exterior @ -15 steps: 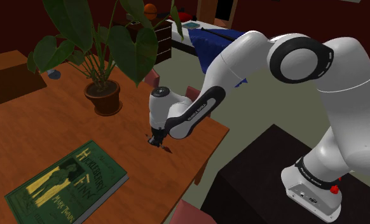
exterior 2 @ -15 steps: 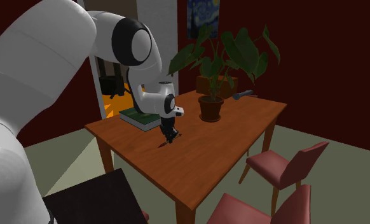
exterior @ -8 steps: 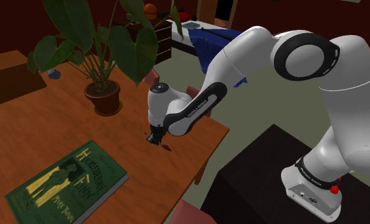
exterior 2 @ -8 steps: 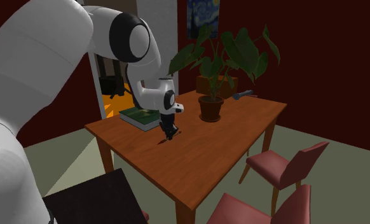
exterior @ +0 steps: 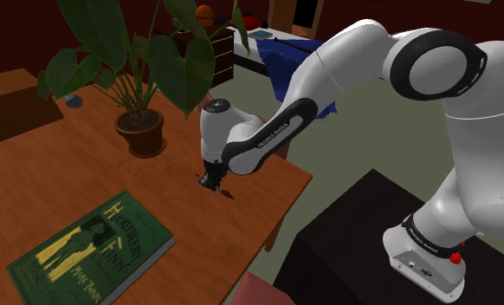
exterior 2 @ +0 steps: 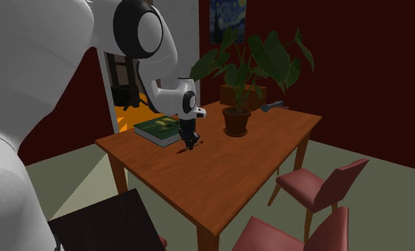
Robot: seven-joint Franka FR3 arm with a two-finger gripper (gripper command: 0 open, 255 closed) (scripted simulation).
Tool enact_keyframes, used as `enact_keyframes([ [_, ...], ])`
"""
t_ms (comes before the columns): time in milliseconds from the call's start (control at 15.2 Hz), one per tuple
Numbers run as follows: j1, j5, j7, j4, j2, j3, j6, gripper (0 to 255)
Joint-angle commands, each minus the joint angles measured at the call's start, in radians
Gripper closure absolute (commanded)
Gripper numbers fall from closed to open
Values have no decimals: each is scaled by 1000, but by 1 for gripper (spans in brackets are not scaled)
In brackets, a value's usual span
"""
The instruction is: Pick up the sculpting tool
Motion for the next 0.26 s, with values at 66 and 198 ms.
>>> enact_keyframes([
  [66, -7, 10, -6, -3, -28, 10, -25, 255],
  [198, -7, 11, -7, -4, -30, 10, -27, 255],
])
